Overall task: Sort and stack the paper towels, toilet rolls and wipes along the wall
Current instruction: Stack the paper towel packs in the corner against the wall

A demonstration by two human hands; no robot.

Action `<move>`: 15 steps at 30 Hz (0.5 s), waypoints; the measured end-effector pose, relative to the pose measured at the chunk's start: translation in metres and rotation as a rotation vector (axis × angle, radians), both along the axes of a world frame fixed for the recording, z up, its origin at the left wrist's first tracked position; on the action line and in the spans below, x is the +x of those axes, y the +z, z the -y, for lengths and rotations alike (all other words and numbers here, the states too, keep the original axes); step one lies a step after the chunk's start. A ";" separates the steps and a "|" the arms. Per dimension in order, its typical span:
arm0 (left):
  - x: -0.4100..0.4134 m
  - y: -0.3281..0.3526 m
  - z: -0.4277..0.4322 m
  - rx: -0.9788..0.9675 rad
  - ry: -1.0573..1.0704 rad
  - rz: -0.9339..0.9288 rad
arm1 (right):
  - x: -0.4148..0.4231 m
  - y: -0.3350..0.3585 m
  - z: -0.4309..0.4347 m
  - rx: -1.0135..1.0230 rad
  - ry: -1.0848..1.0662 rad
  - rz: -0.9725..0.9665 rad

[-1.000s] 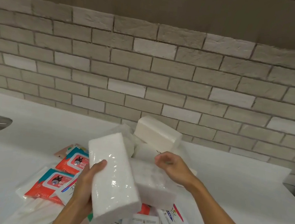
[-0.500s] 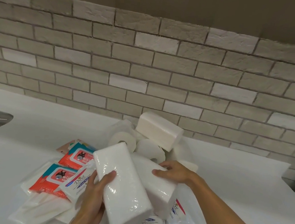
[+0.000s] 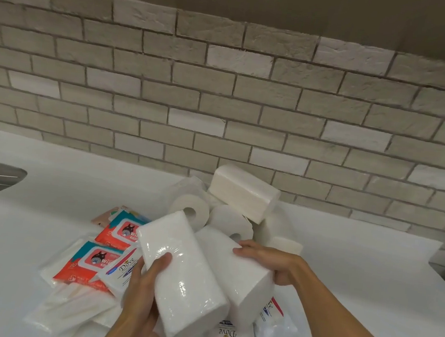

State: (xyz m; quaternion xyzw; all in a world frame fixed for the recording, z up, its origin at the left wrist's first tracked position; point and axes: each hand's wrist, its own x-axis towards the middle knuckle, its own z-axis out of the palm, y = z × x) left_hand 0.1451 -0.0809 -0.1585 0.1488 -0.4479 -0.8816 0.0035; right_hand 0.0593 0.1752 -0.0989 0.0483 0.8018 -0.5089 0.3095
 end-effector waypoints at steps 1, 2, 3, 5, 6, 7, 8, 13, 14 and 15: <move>0.000 -0.001 0.001 -0.011 0.003 0.005 | -0.001 -0.003 0.002 -0.007 0.005 0.014; 0.001 -0.001 0.001 -0.027 0.010 0.008 | -0.001 -0.005 0.005 -0.009 0.010 0.025; 0.002 -0.001 0.002 -0.047 0.014 0.008 | 0.000 -0.005 0.007 -0.011 0.016 0.029; 0.003 0.001 0.003 -0.077 0.007 -0.006 | 0.002 -0.002 0.011 -0.013 0.026 0.024; 0.004 0.003 0.003 -0.090 0.002 -0.013 | 0.003 0.000 0.012 -0.010 0.028 0.016; 0.005 0.004 0.004 -0.100 0.003 -0.020 | 0.004 0.001 0.013 -0.008 0.031 0.005; 0.005 0.007 0.005 -0.106 0.006 -0.023 | 0.005 0.003 0.015 -0.005 0.029 -0.007; 0.004 0.012 0.014 -0.111 -0.033 -0.042 | 0.017 0.000 0.018 -0.034 -0.056 -0.085; 0.003 0.013 0.016 -0.103 -0.049 -0.054 | 0.019 -0.002 0.019 -0.051 -0.078 -0.107; 0.002 0.015 0.018 -0.096 -0.064 -0.064 | 0.021 -0.003 0.018 -0.072 -0.093 -0.132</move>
